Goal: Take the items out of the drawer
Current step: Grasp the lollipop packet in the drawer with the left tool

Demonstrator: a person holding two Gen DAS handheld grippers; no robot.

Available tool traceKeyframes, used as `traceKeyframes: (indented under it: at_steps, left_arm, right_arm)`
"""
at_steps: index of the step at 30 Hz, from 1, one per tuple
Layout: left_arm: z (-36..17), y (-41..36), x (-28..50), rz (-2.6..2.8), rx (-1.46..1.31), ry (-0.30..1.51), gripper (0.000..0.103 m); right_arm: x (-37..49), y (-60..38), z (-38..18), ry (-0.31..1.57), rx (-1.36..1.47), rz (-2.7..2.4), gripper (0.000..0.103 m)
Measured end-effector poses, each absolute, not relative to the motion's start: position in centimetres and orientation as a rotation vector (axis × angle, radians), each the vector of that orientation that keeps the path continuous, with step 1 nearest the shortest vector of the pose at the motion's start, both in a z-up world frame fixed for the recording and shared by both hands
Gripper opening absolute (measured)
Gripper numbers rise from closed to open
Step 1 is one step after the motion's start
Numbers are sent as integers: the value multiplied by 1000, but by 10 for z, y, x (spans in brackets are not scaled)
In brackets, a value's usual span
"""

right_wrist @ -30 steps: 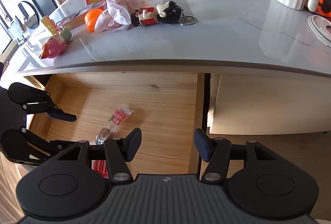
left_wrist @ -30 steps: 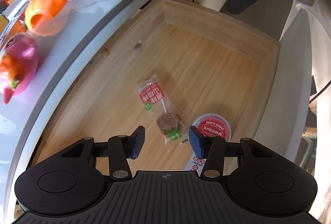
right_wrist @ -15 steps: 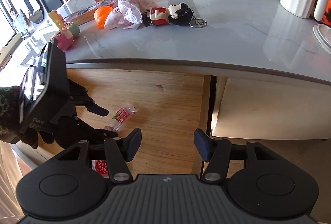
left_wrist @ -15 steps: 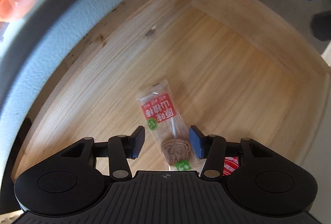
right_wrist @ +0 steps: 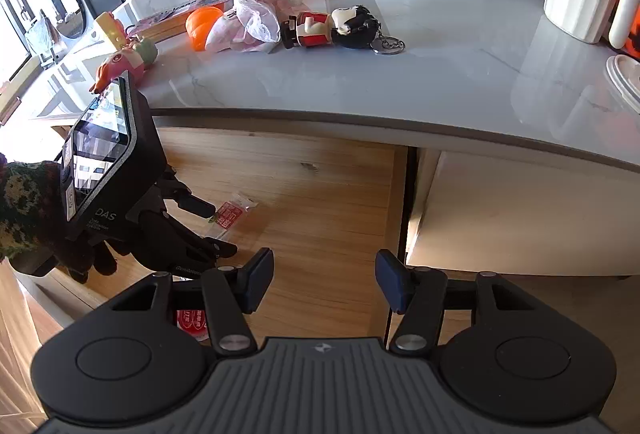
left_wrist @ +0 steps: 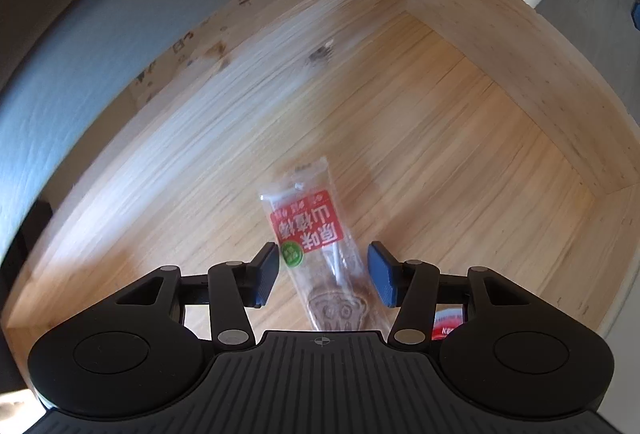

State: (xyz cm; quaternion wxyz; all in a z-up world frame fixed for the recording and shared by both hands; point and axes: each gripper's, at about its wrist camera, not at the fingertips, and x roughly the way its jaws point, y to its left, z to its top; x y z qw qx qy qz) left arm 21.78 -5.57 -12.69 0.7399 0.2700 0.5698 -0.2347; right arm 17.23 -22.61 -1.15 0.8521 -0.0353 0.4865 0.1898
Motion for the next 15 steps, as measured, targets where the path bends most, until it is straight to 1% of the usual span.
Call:
traceKeyframes:
  at_steps: [5, 7, 8, 11, 15]
  left_arm:
    - [-126, -48, 216, -532, 576, 1254, 56]
    - [-125, -48, 215, -551, 568, 1253, 49]
    - [-125, -48, 214, -565, 562, 1257, 41]
    - [-122, -50, 208, -587, 593, 1252, 35]
    - [-106, -46, 197, -653, 629, 1217, 34]
  right_arm:
    - [172, -226, -12, 1024, -79, 396, 57]
    - [172, -226, -12, 1021, -83, 397, 57]
    - [171, -226, -12, 1020, -85, 396, 57]
    - [172, -227, -13, 1020, -88, 395, 57]
    - [172, -227, -14, 1027, -87, 392, 57]
